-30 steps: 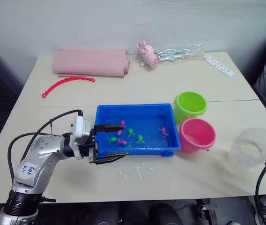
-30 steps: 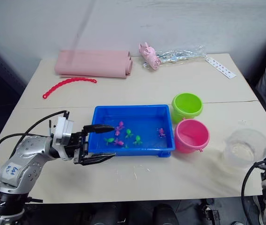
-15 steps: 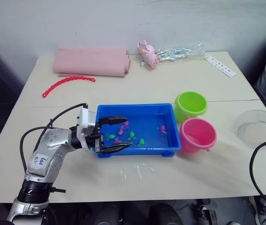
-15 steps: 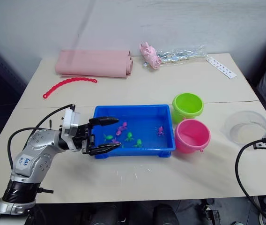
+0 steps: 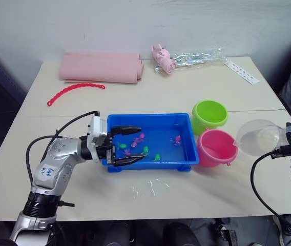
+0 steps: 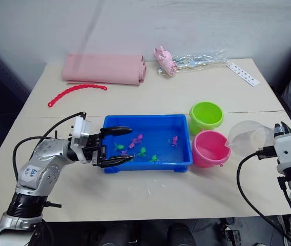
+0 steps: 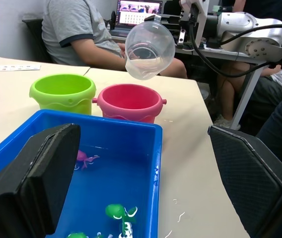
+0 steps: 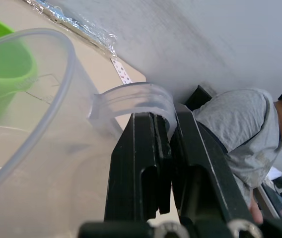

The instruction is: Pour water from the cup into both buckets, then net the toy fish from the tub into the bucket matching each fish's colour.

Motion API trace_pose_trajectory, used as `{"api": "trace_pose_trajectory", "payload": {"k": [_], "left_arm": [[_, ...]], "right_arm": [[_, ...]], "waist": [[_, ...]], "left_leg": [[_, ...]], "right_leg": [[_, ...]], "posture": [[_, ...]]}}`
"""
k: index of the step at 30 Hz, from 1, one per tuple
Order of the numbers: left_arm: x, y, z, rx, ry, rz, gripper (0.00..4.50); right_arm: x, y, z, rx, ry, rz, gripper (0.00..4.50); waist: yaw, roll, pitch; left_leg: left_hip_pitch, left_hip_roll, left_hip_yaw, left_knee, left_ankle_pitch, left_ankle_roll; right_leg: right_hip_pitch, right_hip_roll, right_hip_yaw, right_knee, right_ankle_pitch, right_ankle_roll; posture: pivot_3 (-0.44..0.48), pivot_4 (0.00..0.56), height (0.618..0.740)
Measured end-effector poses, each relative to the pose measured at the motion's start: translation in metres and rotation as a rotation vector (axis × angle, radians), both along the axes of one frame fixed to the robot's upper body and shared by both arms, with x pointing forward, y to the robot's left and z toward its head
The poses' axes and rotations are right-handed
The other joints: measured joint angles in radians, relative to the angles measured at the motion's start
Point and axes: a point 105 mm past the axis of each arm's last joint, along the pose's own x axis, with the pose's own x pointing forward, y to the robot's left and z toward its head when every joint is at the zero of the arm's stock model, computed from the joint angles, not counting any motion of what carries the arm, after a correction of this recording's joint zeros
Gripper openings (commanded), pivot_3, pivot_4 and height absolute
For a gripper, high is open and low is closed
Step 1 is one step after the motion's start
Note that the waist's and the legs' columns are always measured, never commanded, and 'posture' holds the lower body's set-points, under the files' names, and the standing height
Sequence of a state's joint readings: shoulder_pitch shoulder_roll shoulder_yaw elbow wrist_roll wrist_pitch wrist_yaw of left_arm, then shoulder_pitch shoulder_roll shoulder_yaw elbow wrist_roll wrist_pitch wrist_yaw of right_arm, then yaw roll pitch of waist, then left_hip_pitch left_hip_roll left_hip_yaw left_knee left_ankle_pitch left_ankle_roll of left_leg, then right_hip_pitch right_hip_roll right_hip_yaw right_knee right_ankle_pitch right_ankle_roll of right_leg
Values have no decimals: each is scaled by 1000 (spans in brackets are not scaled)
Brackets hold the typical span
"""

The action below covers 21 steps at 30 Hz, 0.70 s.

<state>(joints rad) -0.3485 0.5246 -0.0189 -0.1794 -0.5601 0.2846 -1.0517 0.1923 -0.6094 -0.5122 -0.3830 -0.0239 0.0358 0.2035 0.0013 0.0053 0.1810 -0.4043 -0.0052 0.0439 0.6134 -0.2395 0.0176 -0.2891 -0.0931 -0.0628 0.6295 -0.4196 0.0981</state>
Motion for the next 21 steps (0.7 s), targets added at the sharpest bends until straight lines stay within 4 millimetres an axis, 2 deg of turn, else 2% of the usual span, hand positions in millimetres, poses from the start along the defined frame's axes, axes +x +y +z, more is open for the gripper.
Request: {"api": "trace_pose_trajectory", "payload": {"k": [7, 11, 16, 21], "left_arm": [[1, -3, -2, -1, 1, 9, 4500], [1, -3, -2, 1, 1, 10, 4500], [1, -3, -2, 1, 1, 11, 4500], [1, -3, -2, 0, 0, 14, 4500]], "right_arm": [[6, 11, 2, -89, -11, 22, 60], [8, 8, 0, -125, -7, 1, 60], [10, 12, 8, -183, -49, 3, 60], [15, 17, 2, -211, -41, 31, 60]], "waist": [[-1, 0, 0], [-1, 0, 0], [-1, 0, 0], [-1, 0, 0]], "left_leg": [[0, 0, 0, 0, 0, 0], [0, 0, 0, 0, 0, 0], [0, 0, 0, 0, 0, 0], [0, 0, 0, 0, 0, 0]], "right_leg": [[0, 0, 0, 0, 0, 0], [0, 0, 0, 0, 0, 0], [0, 0, 0, 0, 0, 0], [0, 0, 0, 1, 0, 0]], "posture": [[0, 150, 740], [0, 150, 740], [0, 150, 740], [0, 150, 740]]}}
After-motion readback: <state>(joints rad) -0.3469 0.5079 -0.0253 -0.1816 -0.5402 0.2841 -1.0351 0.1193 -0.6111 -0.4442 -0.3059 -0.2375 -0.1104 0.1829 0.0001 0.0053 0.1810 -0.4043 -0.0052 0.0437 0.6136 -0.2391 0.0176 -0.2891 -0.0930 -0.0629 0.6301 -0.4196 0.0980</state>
